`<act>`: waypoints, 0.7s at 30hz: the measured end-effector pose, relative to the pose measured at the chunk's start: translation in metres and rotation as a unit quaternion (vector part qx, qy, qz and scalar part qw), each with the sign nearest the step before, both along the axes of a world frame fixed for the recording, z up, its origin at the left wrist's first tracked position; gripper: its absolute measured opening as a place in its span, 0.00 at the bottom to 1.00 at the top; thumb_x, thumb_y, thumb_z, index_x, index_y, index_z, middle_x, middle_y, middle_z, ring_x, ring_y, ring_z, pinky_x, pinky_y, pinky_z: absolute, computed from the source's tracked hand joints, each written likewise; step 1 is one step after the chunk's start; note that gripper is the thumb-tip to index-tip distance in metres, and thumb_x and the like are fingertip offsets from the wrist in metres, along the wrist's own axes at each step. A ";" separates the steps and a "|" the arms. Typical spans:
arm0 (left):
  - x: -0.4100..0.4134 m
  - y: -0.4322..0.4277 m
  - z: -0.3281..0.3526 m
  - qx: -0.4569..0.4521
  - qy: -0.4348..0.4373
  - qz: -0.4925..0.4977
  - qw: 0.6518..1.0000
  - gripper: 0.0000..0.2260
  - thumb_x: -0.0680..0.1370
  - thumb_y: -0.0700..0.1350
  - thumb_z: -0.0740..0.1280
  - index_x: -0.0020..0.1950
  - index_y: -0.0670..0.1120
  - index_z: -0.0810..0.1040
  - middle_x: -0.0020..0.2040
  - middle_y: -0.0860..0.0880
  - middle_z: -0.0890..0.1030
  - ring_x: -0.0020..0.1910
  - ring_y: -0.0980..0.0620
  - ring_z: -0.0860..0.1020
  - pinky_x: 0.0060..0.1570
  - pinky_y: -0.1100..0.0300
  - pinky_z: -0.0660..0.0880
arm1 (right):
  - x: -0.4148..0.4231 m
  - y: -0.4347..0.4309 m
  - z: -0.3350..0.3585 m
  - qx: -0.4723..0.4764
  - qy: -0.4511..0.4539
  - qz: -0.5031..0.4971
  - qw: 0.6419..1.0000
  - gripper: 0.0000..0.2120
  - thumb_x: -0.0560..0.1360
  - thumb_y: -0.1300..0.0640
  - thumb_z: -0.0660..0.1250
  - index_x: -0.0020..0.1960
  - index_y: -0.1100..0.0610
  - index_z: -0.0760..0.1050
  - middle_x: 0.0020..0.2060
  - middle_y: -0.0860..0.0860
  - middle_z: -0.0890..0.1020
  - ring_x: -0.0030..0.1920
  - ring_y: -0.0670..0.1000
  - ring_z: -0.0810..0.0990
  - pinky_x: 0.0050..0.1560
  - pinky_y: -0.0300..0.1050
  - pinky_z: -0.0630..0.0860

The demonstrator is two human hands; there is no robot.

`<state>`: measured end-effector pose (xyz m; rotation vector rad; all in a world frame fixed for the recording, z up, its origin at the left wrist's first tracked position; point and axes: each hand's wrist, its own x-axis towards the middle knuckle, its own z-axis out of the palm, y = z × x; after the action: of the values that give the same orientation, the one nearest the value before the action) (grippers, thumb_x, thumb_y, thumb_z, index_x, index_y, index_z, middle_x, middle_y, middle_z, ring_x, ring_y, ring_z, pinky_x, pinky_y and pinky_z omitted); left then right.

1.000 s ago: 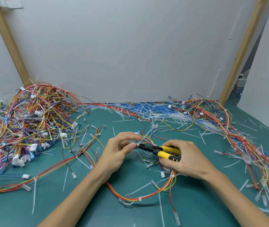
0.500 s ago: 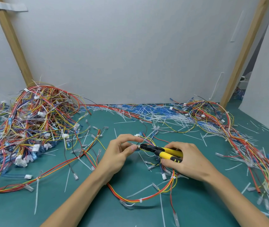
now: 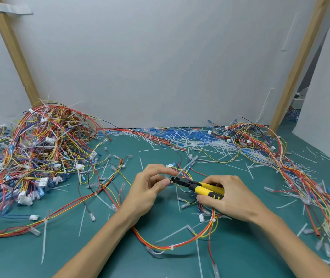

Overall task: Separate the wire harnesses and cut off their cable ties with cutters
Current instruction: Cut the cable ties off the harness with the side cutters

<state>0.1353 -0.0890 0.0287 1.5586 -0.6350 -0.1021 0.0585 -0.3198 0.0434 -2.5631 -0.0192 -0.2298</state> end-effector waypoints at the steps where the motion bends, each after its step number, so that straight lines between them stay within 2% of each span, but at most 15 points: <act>1: 0.000 0.000 0.000 0.002 -0.005 0.003 1.000 0.13 0.78 0.27 0.64 0.52 0.42 0.83 0.55 0.44 0.74 0.41 0.54 0.77 0.49 0.66 0.73 | 0.000 0.000 -0.001 -0.004 -0.001 0.002 1.000 0.19 0.64 0.30 0.66 0.44 0.43 0.80 0.33 0.43 0.81 0.35 0.47 0.77 0.41 0.50 0.77; 5: -0.001 0.000 -0.001 0.009 -0.004 0.019 1.000 0.13 0.78 0.27 0.64 0.52 0.42 0.83 0.52 0.44 0.75 0.39 0.57 0.78 0.48 0.69 0.73 | -0.001 0.004 -0.006 -0.025 -0.011 0.002 1.000 0.20 0.66 0.30 0.66 0.40 0.46 0.79 0.29 0.46 0.79 0.32 0.48 0.75 0.38 0.52 0.77; 7: -0.001 -0.001 -0.002 0.014 0.008 0.024 1.000 0.12 0.79 0.29 0.65 0.54 0.44 0.82 0.48 0.46 0.78 0.40 0.56 0.79 0.47 0.70 0.72 | -0.001 0.005 -0.006 -0.025 -0.014 -0.001 1.000 0.23 0.66 0.27 0.65 0.40 0.47 0.78 0.29 0.46 0.79 0.32 0.47 0.76 0.37 0.51 0.76; 10: 0.001 -0.001 -0.005 0.013 0.024 0.034 0.999 0.09 0.79 0.30 0.67 0.55 0.41 0.79 0.46 0.48 0.80 0.42 0.57 0.80 0.47 0.72 0.73 | -0.002 0.005 -0.008 -0.026 -0.012 0.000 1.000 0.27 0.66 0.23 0.63 0.40 0.47 0.77 0.30 0.45 0.80 0.33 0.47 0.77 0.36 0.48 0.76; 15: 0.005 0.001 -0.010 0.001 0.067 0.040 0.997 0.03 0.79 0.34 0.68 0.51 0.39 0.76 0.38 0.51 0.84 0.41 0.58 0.82 0.46 0.71 0.73 | -0.002 0.007 -0.011 -0.075 -0.052 -0.003 0.996 0.29 0.70 0.24 0.58 0.37 0.52 0.73 0.27 0.50 0.76 0.31 0.50 0.74 0.33 0.47 0.73; 21: 0.006 0.000 -0.013 0.005 0.090 0.040 0.995 0.03 0.79 0.37 0.70 0.49 0.42 0.76 0.40 0.48 0.87 0.42 0.55 0.84 0.47 0.69 0.74 | 0.000 0.003 -0.012 -0.076 -0.061 0.010 0.995 0.31 0.71 0.27 0.58 0.34 0.56 0.71 0.25 0.52 0.73 0.30 0.53 0.70 0.31 0.45 0.68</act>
<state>0.1417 -0.0886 0.0161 1.5615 -0.4306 -0.1847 0.0582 -0.3164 0.0318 -2.6952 -0.1133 -0.3907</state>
